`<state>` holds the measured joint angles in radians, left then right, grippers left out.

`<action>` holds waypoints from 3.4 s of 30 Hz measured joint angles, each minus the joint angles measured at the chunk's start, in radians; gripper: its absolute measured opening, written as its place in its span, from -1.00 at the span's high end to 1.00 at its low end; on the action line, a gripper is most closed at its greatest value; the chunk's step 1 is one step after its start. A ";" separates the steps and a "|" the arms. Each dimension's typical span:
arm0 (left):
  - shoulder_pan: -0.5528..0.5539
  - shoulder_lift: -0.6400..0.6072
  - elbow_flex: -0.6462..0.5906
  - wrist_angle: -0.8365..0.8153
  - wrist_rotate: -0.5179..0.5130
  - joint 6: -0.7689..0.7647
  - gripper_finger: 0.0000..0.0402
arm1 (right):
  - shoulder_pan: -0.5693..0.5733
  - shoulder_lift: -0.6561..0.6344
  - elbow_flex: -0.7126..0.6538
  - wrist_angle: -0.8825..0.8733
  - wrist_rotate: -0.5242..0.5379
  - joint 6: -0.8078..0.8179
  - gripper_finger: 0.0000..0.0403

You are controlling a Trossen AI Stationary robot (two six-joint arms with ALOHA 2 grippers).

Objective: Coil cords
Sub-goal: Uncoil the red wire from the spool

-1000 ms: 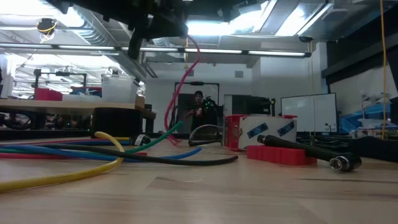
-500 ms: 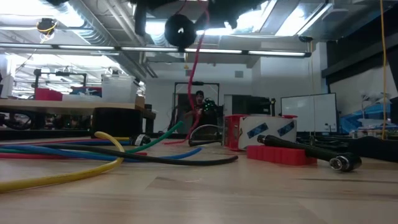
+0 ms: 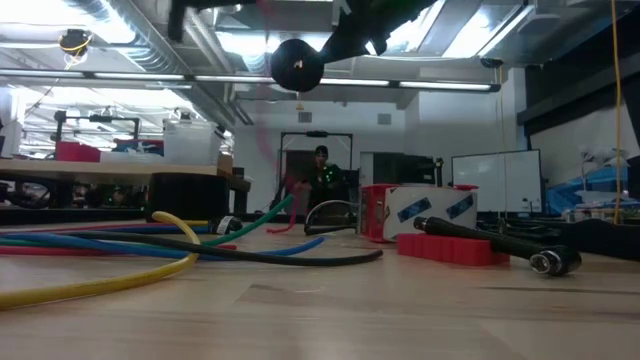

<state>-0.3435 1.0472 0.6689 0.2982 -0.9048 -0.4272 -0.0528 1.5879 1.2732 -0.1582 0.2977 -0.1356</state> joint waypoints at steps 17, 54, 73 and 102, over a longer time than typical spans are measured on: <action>-0.035 0.170 0.000 -0.155 0.212 -0.508 1.00 | -0.022 -0.002 0.045 0.205 0.022 -0.029 1.00; -0.094 -0.232 0.021 -0.516 0.212 -0.254 1.00 | -0.039 0.000 0.044 -0.188 -0.021 0.008 1.00; -0.099 0.066 0.021 -0.628 0.166 -0.219 1.00 | -0.039 -0.075 0.044 -0.116 -0.427 0.209 1.00; -0.071 0.161 0.020 -0.228 0.168 0.062 0.42 | -0.039 -0.471 0.033 -0.438 -0.422 0.289 1.00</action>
<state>-0.4149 1.2079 0.6891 0.0703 -0.7368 -0.3656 -0.0921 1.1168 1.3066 -0.5962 -0.1243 0.1533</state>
